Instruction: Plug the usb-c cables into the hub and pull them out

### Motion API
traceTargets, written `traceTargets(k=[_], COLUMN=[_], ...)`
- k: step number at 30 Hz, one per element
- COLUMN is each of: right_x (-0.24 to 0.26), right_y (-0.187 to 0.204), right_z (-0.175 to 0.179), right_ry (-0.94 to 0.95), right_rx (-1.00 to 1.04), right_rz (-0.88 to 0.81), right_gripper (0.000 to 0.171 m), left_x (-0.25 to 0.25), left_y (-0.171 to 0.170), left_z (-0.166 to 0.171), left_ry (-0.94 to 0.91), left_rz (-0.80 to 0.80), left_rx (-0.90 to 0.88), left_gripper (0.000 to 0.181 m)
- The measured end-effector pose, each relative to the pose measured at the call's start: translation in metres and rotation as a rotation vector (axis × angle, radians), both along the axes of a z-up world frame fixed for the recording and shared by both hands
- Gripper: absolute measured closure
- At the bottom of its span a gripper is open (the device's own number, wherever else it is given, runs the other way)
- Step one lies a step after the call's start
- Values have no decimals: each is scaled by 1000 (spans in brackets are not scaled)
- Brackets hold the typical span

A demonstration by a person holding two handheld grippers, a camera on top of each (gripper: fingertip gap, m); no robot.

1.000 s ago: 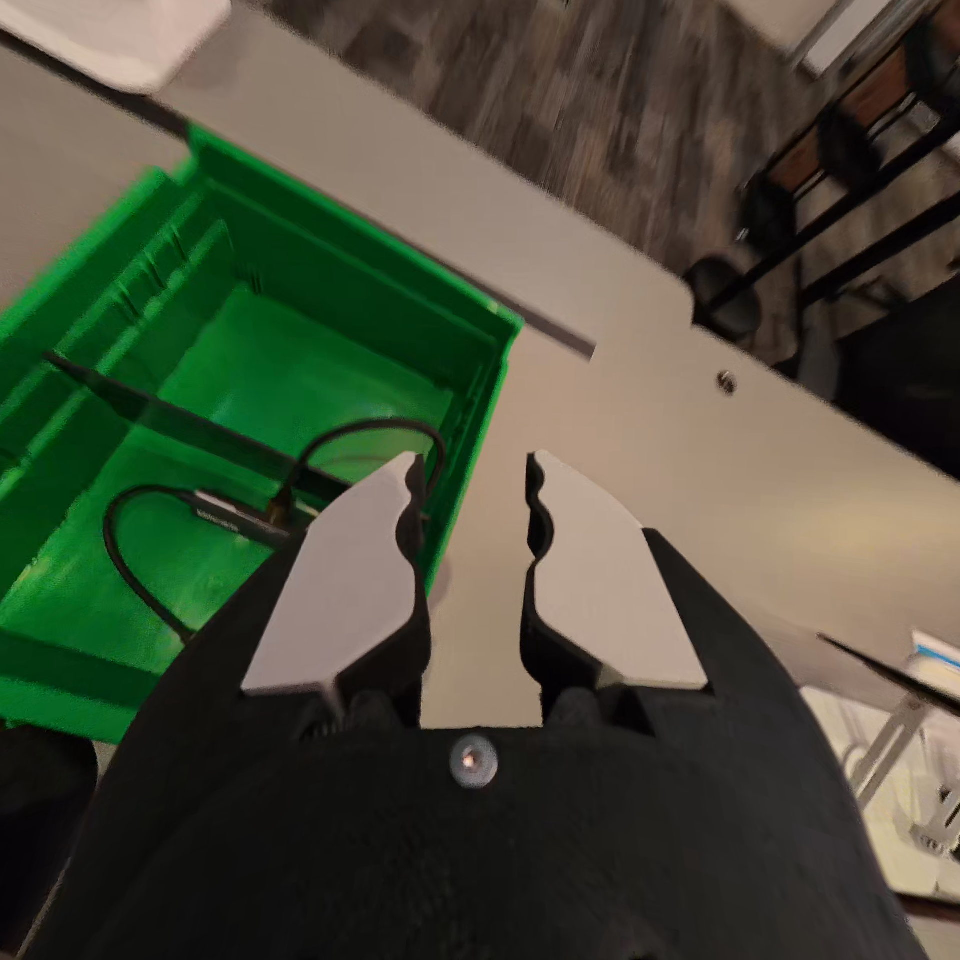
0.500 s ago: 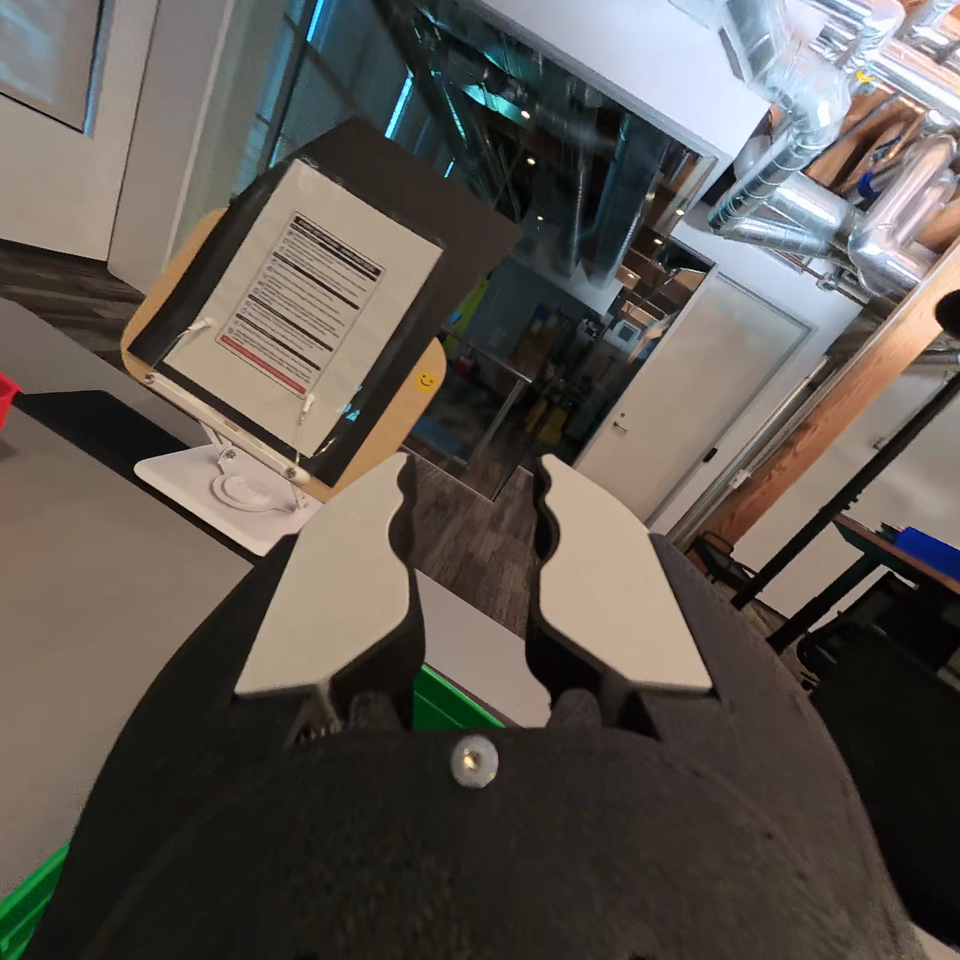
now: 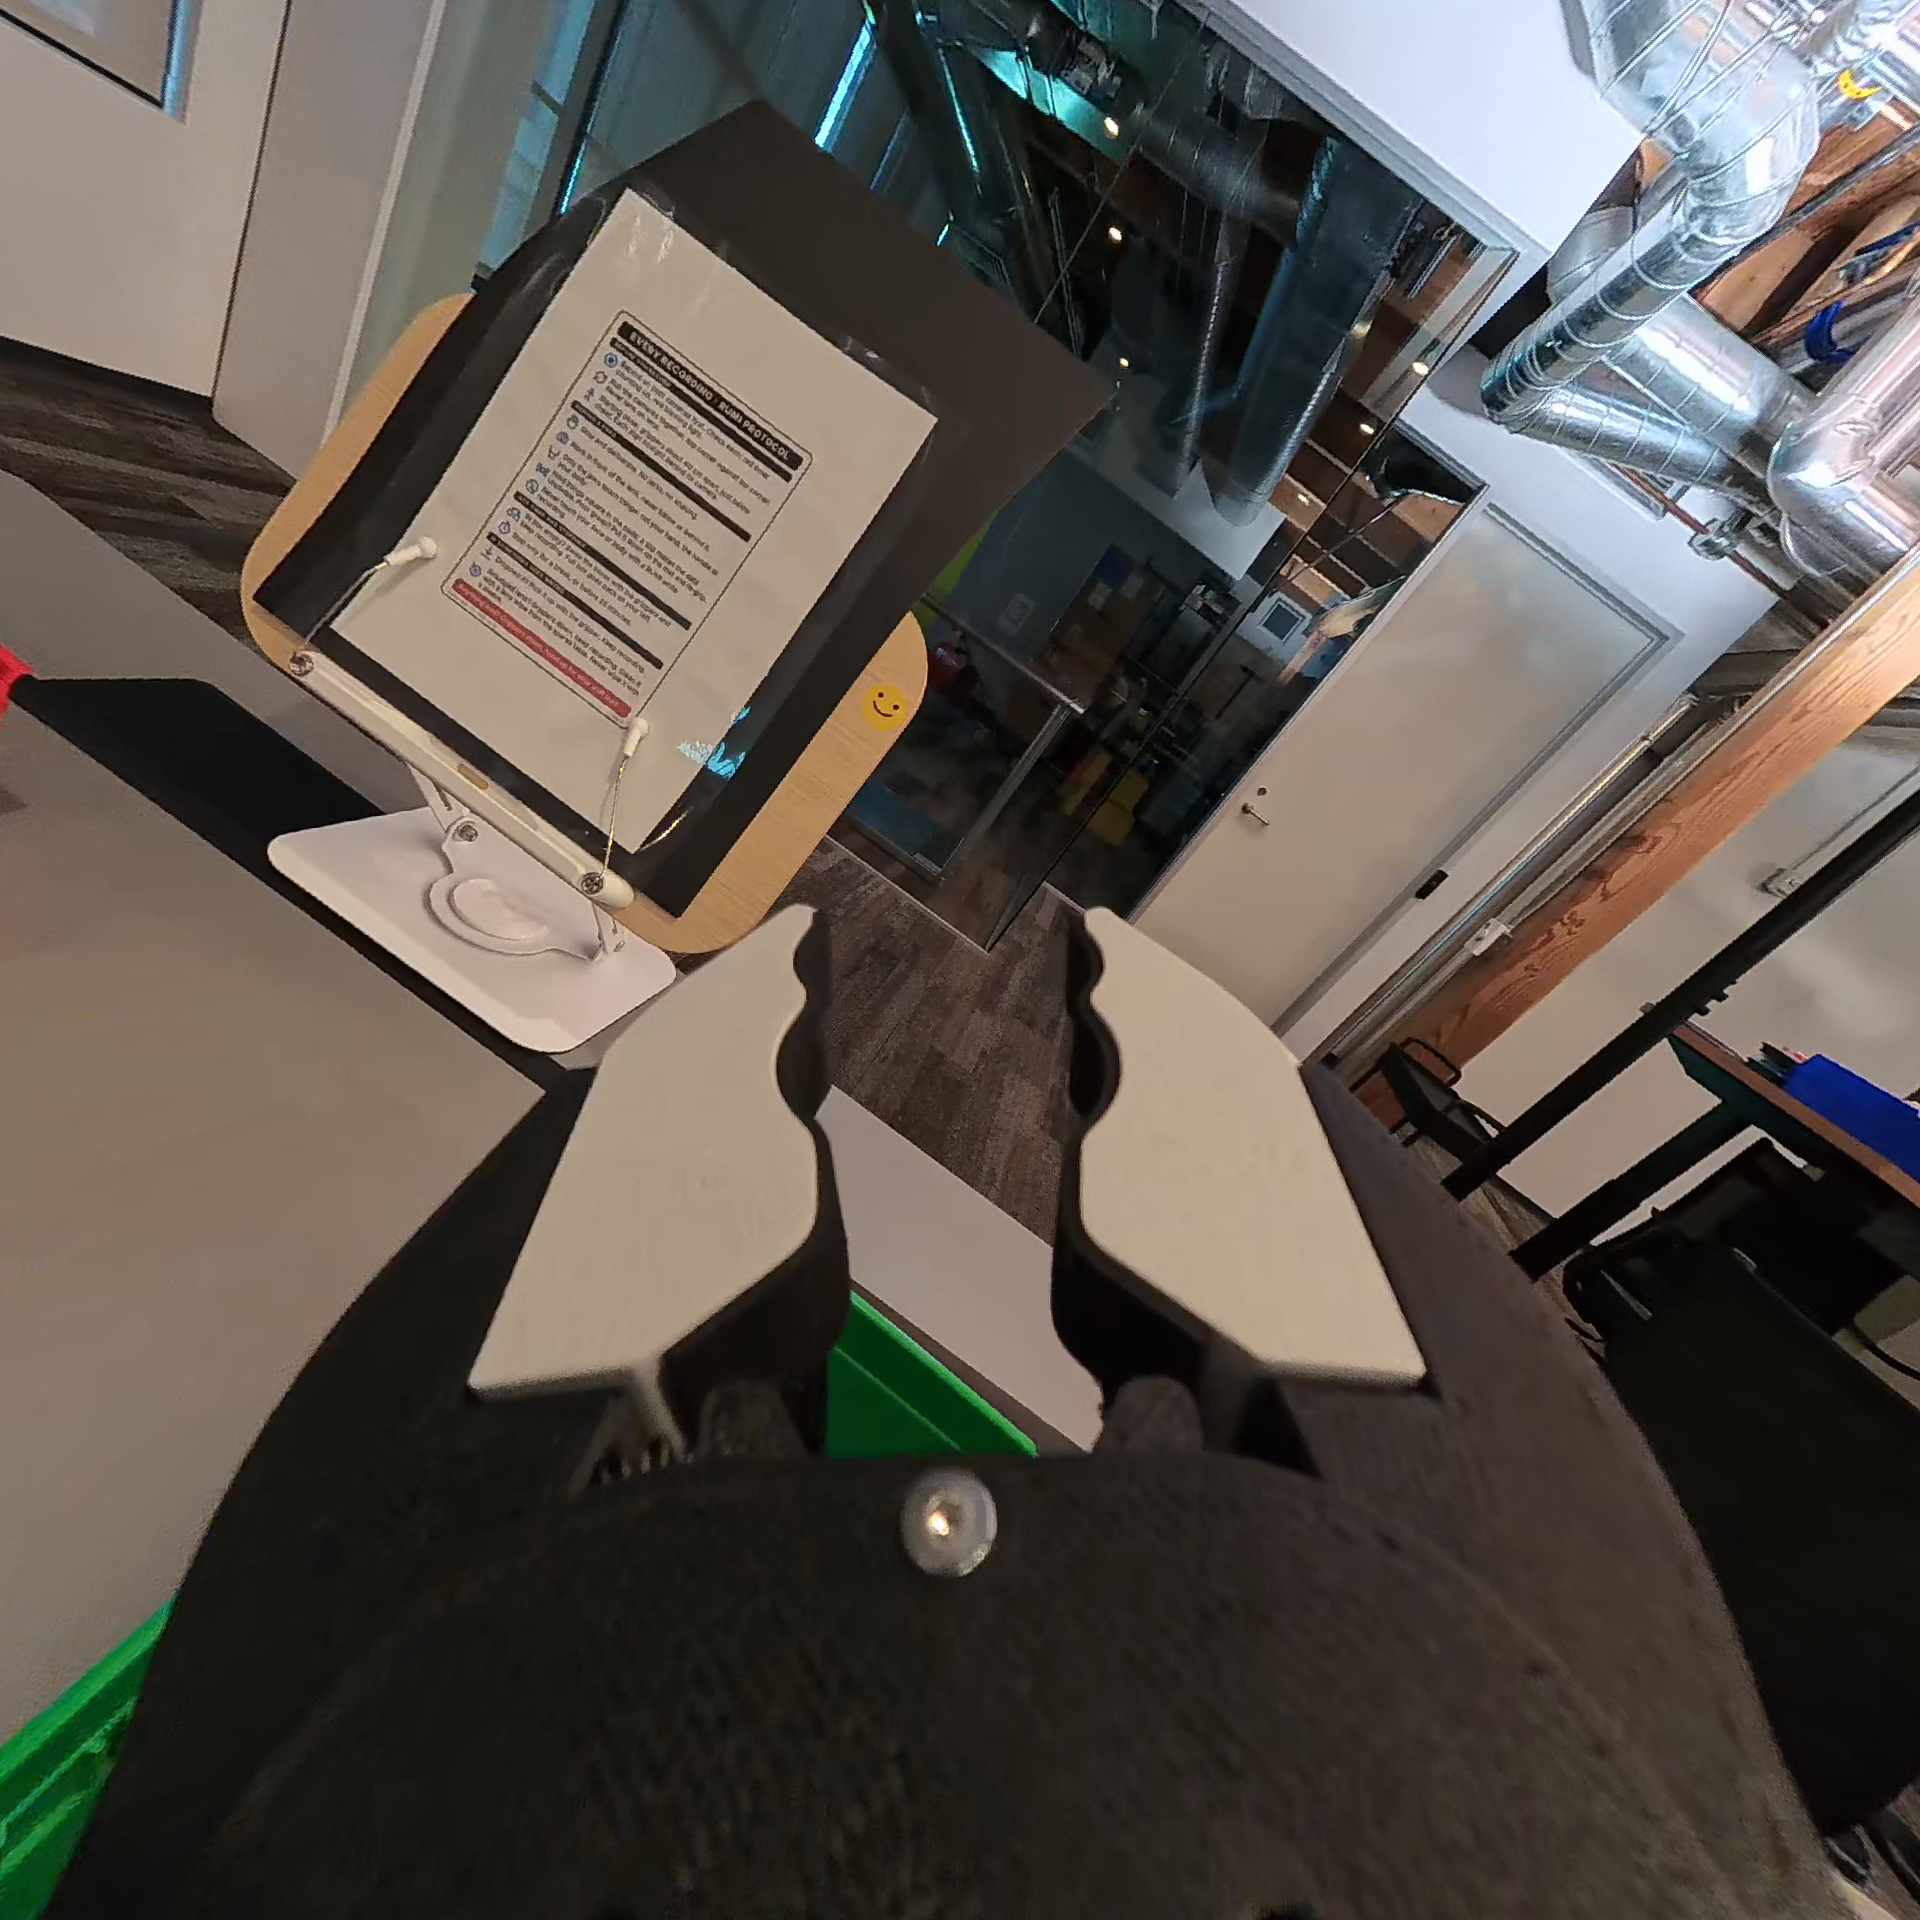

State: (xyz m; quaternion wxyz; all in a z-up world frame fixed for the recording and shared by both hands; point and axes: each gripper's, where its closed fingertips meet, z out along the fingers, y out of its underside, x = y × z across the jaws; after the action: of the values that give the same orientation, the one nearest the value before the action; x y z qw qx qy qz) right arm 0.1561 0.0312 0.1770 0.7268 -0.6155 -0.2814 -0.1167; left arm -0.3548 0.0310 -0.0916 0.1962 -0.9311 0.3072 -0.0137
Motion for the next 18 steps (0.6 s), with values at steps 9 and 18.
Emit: traceTargets(k=[9, 18], right_x=[0, -4], right_y=[4, 6], right_z=[-6, -9], right_ry=[-27, -59], right_rx=[-29, -40], right_rz=[-9, -13], right_gripper=[127, 127], left_x=[-8, -6], left_y=[5, -2], left_z=[-5, 79], left_ry=[71, 70], left_rz=[-1, 86], left_rx=[-10, 282], left_gripper=[156, 157])
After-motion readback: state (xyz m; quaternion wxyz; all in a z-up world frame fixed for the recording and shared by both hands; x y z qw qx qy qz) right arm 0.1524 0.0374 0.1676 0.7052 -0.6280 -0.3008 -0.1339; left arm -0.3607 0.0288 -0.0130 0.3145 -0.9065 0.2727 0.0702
